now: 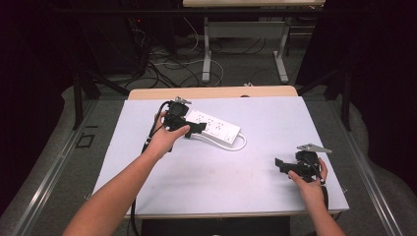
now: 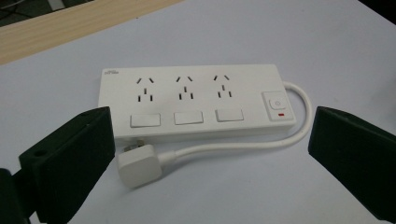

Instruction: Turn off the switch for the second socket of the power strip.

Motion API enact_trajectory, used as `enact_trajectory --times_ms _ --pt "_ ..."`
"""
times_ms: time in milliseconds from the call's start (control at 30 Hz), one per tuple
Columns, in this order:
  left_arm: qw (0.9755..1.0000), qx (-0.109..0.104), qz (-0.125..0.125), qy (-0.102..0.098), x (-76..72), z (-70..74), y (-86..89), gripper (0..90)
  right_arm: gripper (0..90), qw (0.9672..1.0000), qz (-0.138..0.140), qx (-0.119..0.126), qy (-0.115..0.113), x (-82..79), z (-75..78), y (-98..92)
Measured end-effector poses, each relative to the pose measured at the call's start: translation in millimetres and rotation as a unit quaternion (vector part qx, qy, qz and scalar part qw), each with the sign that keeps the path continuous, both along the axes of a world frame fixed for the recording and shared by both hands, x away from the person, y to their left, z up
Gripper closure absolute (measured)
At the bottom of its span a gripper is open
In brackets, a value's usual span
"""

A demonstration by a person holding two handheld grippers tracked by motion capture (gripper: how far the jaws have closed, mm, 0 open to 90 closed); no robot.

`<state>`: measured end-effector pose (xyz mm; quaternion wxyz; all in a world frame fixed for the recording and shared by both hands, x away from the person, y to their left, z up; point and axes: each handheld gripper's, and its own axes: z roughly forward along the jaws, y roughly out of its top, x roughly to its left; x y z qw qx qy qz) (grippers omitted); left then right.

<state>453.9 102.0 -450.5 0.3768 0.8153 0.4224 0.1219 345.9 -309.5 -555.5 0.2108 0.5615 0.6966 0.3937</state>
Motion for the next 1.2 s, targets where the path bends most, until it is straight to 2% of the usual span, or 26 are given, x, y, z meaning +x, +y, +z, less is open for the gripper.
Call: enact_trajectory --times_ms 167,367,667,900,1067,1200 --pt "1.0 -0.001 -0.003 -0.002 -10.0 2.0 4.2 0.9 9.8 1.0 -0.003 0.0 0.002 -0.3 0.2 -0.1" --pt "0.9999 -0.012 0.0 -0.004 -19.3 5.0 15.0 2.0 9.8 1.0 -0.003 0.0 0.001 -0.6 0.4 0.2" --pt "0.9995 -0.025 0.018 -0.005 -31.6 7.0 38.4 2.9 9.8 1.0 -0.002 -0.002 -0.001 -0.8 0.3 0.4" --pt "0.9992 -0.034 0.023 -0.003 -41.9 7.4 59.2 3.4 9.8 1.0 -0.003 -0.002 -0.002 -1.2 0.6 0.9" --pt "0.9981 -0.04 0.045 -0.015 -50.4 5.0 74.0 3.5 9.8 1.0 -0.002 -0.001 -0.002 -1.5 0.7 1.2" --pt "0.9971 -0.048 0.057 -0.015 -56.7 2.4 87.3 3.8 9.8 1.0 -0.002 -0.001 -0.001 -1.7 0.8 1.4"
